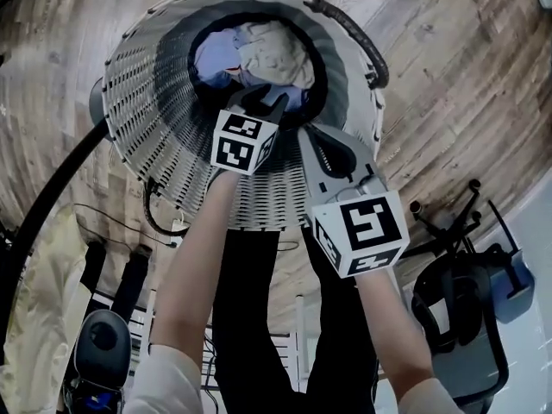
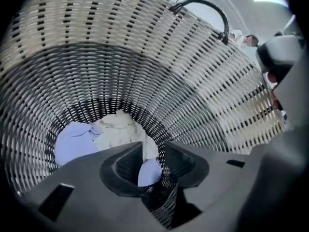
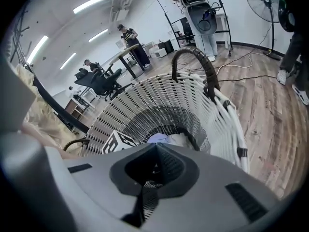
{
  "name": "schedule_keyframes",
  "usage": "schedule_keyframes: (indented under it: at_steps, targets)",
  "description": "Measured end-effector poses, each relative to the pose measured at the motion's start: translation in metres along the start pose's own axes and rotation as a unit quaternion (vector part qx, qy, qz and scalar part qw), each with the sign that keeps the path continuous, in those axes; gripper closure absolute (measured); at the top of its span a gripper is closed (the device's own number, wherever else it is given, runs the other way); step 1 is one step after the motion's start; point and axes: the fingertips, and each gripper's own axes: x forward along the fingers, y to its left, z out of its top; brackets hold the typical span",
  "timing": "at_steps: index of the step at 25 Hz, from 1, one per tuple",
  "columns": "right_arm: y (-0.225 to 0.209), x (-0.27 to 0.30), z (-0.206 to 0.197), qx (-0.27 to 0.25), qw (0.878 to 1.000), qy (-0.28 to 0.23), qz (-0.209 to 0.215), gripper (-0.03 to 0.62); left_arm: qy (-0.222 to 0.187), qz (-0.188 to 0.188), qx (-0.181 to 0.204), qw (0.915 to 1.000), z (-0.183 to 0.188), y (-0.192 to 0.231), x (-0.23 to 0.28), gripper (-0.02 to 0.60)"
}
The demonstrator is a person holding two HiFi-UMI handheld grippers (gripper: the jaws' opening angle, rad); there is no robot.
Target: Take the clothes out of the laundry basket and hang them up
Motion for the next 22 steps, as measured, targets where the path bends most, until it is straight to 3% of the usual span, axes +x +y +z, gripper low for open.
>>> schedule_keyframes:
  at_steps: [8, 22]
  targets:
    - [-0.01, 0.013, -0.012, 0.029, 1.0, 0.007, -0.001, 0.586, 0.007, 0.02, -0.034, 0.9992, -0.018, 0.015, 0.039, 0.433]
    - [-0.009, 0.022, -0.012, 0.075, 0.997, 0.0, 0.012, 0.586, 0.039, 0.04, -0.031, 0.998, -0.045, 0.039, 0.092, 0.426]
